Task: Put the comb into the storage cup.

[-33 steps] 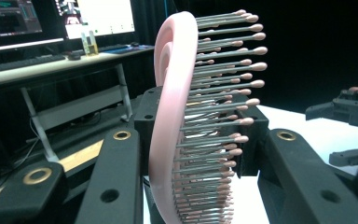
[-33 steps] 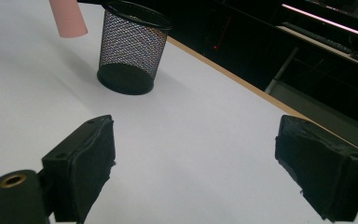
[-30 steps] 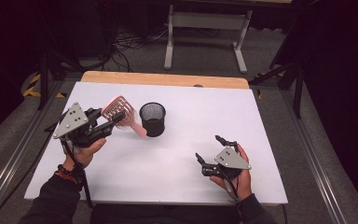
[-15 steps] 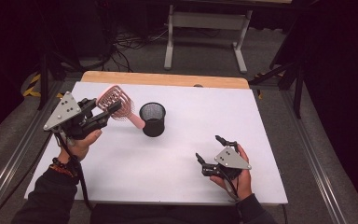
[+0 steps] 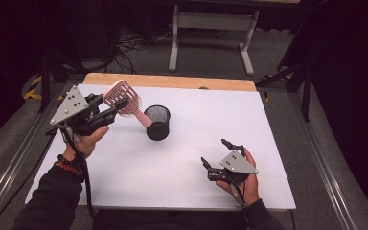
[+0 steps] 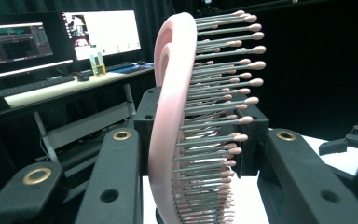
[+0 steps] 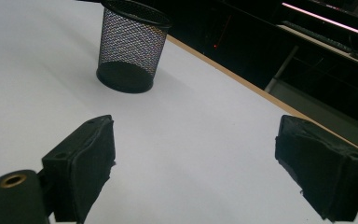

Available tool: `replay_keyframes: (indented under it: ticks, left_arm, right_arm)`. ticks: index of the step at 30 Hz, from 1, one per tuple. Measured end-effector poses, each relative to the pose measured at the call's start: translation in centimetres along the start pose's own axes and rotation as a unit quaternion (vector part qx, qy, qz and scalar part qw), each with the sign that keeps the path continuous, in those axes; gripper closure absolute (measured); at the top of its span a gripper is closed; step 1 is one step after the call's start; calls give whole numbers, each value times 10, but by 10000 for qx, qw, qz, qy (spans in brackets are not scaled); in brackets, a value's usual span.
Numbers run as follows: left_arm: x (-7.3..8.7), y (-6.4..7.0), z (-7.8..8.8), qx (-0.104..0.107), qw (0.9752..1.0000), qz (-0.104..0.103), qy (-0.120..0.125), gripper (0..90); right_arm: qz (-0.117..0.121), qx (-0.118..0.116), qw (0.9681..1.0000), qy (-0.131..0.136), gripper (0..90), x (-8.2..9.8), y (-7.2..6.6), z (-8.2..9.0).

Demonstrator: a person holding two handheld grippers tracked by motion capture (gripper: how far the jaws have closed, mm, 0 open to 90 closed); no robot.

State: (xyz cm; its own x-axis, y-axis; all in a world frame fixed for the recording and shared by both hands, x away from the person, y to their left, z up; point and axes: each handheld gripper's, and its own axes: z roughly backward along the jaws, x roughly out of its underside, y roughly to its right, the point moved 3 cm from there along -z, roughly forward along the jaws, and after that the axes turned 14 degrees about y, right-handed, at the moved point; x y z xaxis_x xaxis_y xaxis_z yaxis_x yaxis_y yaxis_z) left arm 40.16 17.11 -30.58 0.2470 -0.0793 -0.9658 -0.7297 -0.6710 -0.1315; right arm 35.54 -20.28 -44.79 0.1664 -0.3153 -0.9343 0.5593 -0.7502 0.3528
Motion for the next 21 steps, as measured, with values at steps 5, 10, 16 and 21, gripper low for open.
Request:
replay_keyframes:
  ticks: [5, 10, 16, 21]
  left_arm:
    - [-2, 1, -8, 49, 10000, -27, -12, 627]
    - [0, 2, -14, 53, 10000, -31, -13, 627]
    - [3, 0, -21, 37, 10000, -13, -66, 627]
    - [5, -2, -25, 9, 10000, 26, -76, 627]
  right_arm:
    - [8, -4, 10000, 3, 128, 0, 0, 0]
    - [9, 2, 10000, 8, 127, 0, 0, 0]
    - [10, 0, 10000, 10, 128, 0, 0, 0]
    - [9, -11, 10000, -1, 127, 0, 0, 0]
